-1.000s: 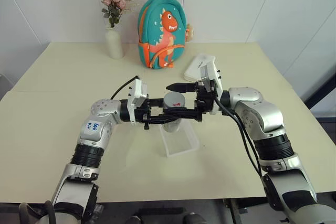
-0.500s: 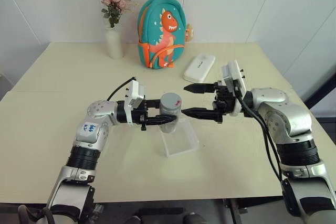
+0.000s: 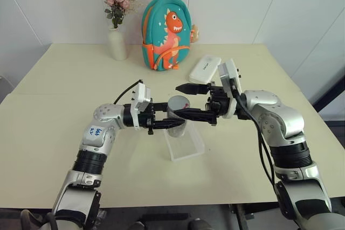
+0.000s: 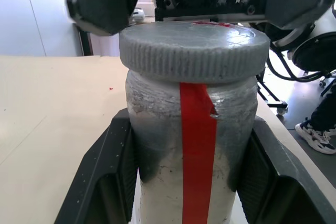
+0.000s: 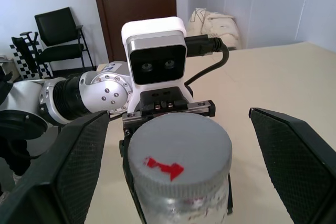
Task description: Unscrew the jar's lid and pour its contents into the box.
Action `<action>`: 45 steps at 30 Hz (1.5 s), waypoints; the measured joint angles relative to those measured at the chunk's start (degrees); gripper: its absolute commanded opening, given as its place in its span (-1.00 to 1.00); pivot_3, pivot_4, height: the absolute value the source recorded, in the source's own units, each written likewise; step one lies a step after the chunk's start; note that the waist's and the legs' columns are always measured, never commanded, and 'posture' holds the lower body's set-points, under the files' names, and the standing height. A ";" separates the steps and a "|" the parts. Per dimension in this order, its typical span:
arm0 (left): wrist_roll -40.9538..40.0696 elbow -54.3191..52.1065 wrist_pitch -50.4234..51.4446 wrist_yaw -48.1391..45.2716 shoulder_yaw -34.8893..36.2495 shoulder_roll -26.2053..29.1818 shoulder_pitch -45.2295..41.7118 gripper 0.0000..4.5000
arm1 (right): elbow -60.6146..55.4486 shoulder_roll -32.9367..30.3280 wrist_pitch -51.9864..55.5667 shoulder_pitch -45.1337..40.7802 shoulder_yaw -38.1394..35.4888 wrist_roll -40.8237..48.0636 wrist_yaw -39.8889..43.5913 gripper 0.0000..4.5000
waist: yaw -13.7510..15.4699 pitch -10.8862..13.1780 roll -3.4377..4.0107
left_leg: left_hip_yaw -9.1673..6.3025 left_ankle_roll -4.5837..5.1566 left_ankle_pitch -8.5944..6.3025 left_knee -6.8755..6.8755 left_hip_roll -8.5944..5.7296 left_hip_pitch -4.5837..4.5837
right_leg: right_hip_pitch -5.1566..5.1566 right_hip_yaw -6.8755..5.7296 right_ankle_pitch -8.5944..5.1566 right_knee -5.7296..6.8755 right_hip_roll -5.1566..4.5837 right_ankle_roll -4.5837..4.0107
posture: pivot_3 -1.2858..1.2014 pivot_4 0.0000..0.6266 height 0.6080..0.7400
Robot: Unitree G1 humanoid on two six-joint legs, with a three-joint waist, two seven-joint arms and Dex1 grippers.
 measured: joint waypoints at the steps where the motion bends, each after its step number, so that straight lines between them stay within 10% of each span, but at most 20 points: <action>1: 0.00 0.04 -0.07 -0.02 0.00 -0.10 -0.13 -0.09 | 0.32 0.54 -0.41 -0.02 0.29 -0.25 0.02 0.98 | -0.02 0.00 0.00 | 0.00 0.00 0.00 0.00 0.00 0.00 | 0.00 0.00 0.00 0.00 0.00 0.00 | 0.03 -0.52 1.00; 20: 0.00 -0.78 0.00 -0.20 -0.53 -0.99 0.10 -0.09 | 3.67 4.44 -4.33 -1.79 2.46 -4.81 -1.14 0.98 | -0.05 0.00 0.00 | -0.02 0.00 0.00 0.03 0.00 0.01 | 0.00 -0.02 0.00 0.06 0.00 0.00 | 0.03 -0.52 1.00; 45: -0.01 -1.43 0.30 1.26 1.19 0.47 1.61 -0.09 | -0.56 -6.78 -1.40 1.73 -1.68 -3.25 -0.35 0.98 | 0.02 0.00 0.00 | -0.02 0.00 0.00 0.03 0.00 0.01 | 0.01 -0.02 0.00 0.03 0.00 0.00 | 0.03 -0.52 1.00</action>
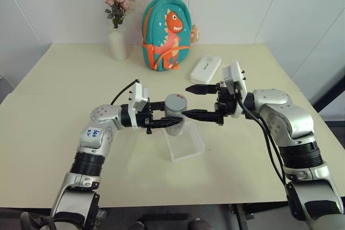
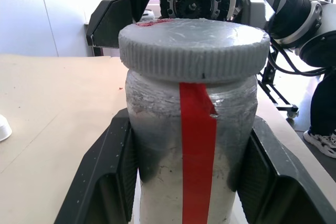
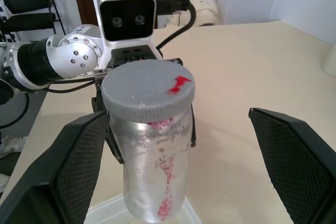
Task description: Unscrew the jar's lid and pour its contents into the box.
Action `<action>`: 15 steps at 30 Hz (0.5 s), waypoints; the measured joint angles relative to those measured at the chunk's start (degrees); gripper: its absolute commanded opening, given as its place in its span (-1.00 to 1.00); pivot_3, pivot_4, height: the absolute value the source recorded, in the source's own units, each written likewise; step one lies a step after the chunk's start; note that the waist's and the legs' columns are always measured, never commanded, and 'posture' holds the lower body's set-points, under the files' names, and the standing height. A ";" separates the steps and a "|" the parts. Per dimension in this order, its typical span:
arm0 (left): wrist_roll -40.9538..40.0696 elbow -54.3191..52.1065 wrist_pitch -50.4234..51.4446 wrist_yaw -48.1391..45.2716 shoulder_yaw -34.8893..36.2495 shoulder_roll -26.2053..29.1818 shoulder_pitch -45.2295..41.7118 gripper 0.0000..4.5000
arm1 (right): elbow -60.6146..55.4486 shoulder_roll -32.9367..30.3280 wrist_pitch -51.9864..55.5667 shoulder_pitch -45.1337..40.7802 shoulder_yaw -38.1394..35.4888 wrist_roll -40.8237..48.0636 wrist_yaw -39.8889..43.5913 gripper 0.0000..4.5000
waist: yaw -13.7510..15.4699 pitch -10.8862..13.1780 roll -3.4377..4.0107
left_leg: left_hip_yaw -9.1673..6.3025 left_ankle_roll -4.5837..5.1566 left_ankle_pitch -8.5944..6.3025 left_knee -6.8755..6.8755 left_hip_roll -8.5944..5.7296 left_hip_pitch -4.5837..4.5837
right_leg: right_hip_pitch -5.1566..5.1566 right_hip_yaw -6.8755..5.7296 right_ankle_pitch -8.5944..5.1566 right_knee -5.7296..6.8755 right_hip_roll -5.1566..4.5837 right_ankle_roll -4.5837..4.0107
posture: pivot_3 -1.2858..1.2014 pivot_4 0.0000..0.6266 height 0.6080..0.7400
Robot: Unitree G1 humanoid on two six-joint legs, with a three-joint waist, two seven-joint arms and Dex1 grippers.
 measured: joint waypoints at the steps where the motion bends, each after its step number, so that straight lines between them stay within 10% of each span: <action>1: 0.00 0.03 -0.12 -0.12 -0.01 0.00 0.00 -0.09 | -0.78 -0.52 0.47 0.33 -0.22 0.31 -0.04 0.98 | 0.01 0.00 0.00 | 0.00 0.00 0.00 0.00 0.00 0.00 | 0.00 0.00 0.00 0.00 0.00 0.00 | 0.03 -0.52 1.00; 15: 0.15 2.02 -1.50 -1.34 -0.27 -0.10 -0.47 -0.09 | -2.95 4.24 2.96 -2.61 0.06 2.96 -2.92 0.98 | -0.13 0.00 0.01 | 0.00 0.00 0.00 -0.01 0.01 0.02 | 0.00 0.00 0.00 0.01 0.01 0.00 | 0.03 -0.52 1.00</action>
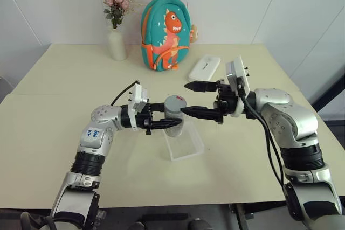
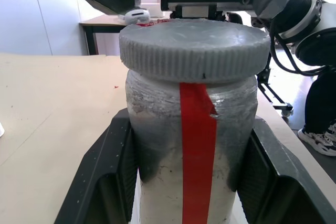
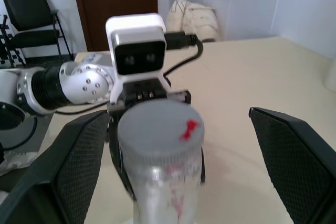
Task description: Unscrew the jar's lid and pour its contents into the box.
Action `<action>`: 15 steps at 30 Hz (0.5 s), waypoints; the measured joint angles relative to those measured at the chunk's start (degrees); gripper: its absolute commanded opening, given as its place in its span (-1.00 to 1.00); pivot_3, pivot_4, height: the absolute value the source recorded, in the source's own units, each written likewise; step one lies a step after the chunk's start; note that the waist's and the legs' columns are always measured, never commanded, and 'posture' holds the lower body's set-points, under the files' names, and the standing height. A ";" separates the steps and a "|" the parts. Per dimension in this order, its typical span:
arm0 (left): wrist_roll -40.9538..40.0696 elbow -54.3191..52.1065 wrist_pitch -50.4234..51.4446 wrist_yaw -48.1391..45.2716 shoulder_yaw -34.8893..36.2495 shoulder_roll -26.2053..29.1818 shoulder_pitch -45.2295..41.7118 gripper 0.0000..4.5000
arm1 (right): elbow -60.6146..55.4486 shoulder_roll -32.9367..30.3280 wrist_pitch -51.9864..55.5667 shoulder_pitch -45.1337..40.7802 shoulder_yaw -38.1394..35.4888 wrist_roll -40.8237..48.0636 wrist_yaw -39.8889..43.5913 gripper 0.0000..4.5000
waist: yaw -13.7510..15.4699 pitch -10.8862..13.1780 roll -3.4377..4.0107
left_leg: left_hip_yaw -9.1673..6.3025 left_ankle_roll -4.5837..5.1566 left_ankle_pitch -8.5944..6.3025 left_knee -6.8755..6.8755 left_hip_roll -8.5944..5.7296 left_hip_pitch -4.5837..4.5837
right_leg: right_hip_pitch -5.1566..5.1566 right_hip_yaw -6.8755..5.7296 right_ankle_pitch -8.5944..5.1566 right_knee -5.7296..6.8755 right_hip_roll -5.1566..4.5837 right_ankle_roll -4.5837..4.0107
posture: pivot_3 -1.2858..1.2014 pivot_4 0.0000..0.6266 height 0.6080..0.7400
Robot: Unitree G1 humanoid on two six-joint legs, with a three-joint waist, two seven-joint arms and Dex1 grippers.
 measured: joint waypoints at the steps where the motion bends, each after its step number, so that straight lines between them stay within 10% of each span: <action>1: 0.03 0.29 -0.21 -0.22 -0.29 -0.17 -0.35 -0.09 | 0.47 0.78 -0.33 -0.56 0.39 -0.06 0.02 0.98 | 0.07 0.00 0.00 | 0.00 0.00 0.00 0.01 0.00 -0.01 | 0.00 -0.01 0.00 0.00 0.00 0.00 | 0.03 -0.52 1.00; 15: 0.23 1.73 -1.50 -0.83 -1.06 -0.64 -1.66 -0.09 | 3.32 7.45 -1.69 -1.69 4.92 -3.04 -0.25 0.98 | 0.09 0.00 0.00 | -0.02 0.00 0.00 0.02 0.00 -0.02 | 0.00 -0.04 0.00 0.02 -0.01 0.00 | 0.03 -0.52 1.00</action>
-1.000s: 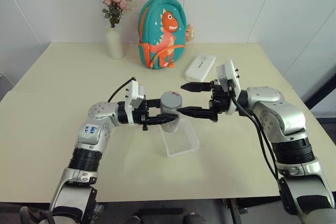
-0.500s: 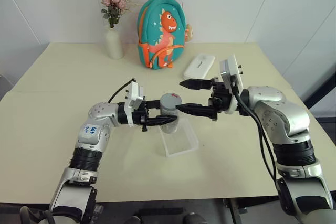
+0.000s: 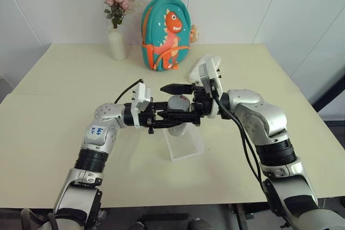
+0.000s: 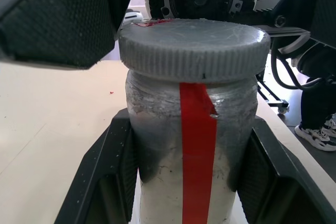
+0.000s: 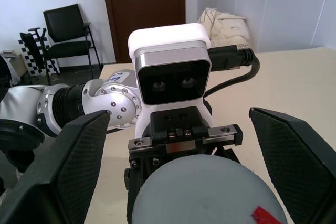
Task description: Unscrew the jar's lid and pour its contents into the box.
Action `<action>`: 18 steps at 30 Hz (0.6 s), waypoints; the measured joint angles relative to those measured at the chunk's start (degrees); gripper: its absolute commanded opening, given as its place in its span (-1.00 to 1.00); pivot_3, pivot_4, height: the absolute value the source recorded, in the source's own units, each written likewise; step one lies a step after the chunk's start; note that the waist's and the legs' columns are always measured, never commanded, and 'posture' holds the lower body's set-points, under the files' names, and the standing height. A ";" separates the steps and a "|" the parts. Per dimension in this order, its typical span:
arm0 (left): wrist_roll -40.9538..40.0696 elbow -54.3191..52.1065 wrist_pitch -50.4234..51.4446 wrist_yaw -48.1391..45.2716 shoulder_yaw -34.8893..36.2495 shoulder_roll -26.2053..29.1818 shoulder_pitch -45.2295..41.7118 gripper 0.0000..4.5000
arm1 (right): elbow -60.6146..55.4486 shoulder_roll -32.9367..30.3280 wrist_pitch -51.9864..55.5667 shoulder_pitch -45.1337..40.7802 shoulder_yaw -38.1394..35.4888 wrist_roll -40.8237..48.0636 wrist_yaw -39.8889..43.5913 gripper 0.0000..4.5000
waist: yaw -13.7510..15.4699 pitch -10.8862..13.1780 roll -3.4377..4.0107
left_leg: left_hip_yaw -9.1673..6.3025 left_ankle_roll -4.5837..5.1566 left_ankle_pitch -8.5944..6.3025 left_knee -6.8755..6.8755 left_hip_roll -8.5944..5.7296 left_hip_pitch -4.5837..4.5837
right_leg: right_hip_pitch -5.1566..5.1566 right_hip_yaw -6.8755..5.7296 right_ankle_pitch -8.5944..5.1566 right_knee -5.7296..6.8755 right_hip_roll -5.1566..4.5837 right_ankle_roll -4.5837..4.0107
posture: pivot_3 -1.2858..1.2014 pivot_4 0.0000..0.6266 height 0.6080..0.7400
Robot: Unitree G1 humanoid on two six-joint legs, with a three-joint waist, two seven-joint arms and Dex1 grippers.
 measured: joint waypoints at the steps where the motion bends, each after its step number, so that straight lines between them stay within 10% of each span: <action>1: 0.02 0.01 -0.02 0.01 0.00 0.00 0.00 -0.09 | 0.30 0.11 -0.40 0.00 0.02 -0.26 -0.08 0.98 | 0.00 0.00 0.00 | 0.00 0.00 0.00 0.00 0.00 0.00 | 0.00 0.00 0.00 0.00 0.00 0.00 | 0.03 -0.52 1.00; 18: 0.01 -0.01 -0.07 0.70 0.01 0.04 0.10 -0.09 | 2.93 -2.01 -2.74 0.01 -0.54 -2.88 0.43 0.98 | -0.04 0.00 0.00 | 0.00 0.00 0.00 0.00 0.00 0.01 | 0.00 0.00 0.00 0.00 0.00 0.00 | 0.03 -0.52 1.00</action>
